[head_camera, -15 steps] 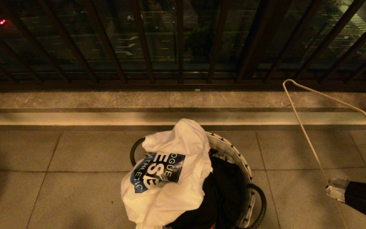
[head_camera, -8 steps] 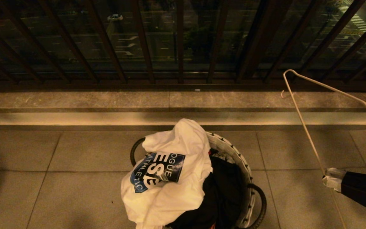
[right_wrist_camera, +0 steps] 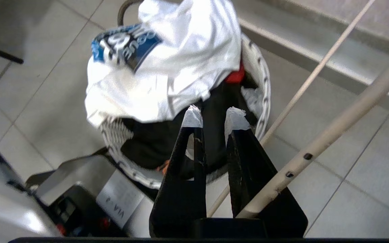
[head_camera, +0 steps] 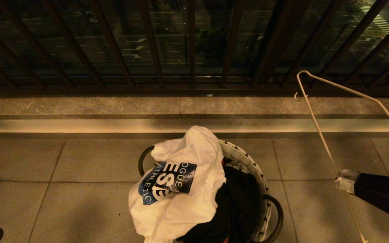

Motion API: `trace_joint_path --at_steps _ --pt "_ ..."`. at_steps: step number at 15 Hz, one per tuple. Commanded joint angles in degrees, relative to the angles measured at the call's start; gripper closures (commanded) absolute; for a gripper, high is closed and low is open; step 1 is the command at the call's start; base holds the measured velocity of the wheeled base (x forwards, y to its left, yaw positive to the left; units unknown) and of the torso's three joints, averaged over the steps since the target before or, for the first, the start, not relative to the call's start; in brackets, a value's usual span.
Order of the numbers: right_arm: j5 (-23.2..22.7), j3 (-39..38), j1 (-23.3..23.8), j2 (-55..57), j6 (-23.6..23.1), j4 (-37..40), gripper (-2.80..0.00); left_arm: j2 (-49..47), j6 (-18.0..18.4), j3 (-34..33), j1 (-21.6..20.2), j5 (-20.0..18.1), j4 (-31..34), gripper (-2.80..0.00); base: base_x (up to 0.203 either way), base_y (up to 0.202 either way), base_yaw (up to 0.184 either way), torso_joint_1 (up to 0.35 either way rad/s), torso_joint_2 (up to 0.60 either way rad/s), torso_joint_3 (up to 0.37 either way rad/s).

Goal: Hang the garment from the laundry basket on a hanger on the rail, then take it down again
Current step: Pick up clothes from the basket

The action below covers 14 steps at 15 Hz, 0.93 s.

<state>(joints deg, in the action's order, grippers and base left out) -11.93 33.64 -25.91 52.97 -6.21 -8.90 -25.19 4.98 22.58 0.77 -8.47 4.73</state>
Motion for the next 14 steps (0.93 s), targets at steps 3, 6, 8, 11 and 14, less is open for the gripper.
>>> trace_joint_path --at_steps 3,6,8,11,14 --pt "-0.1 6.4 0.0 8.1 -2.5 -0.1 0.00 -20.7 3.9 10.9 1.0 -3.2 0.3 0.00 0.000 0.000 0.000 0.000 0.00 0.000" --pt "0.0 6.8 0.1 11.3 -2.4 -0.3 0.00 -35.6 5.0 22.9 9.2 -4.3 2.7 0.00 0.000 0.000 0.000 0.000 0.00 0.000" --pt "0.4 6.9 0.3 14.0 -2.4 -2.6 0.00 -46.7 4.5 30.0 14.7 -4.6 3.6 0.00 0.000 0.000 0.000 0.000 0.00 0.000" --pt "0.8 7.6 3.5 17.1 -2.4 -5.2 0.00 -60.8 4.4 40.5 20.2 -5.9 4.2 0.00 0.000 0.000 0.000 0.000 0.00 0.000" --pt "0.9 8.4 4.8 18.0 -2.4 -5.3 0.00 -69.3 4.4 47.0 25.7 -11.0 4.6 0.00 0.000 0.000 0.000 0.000 0.00 0.000"
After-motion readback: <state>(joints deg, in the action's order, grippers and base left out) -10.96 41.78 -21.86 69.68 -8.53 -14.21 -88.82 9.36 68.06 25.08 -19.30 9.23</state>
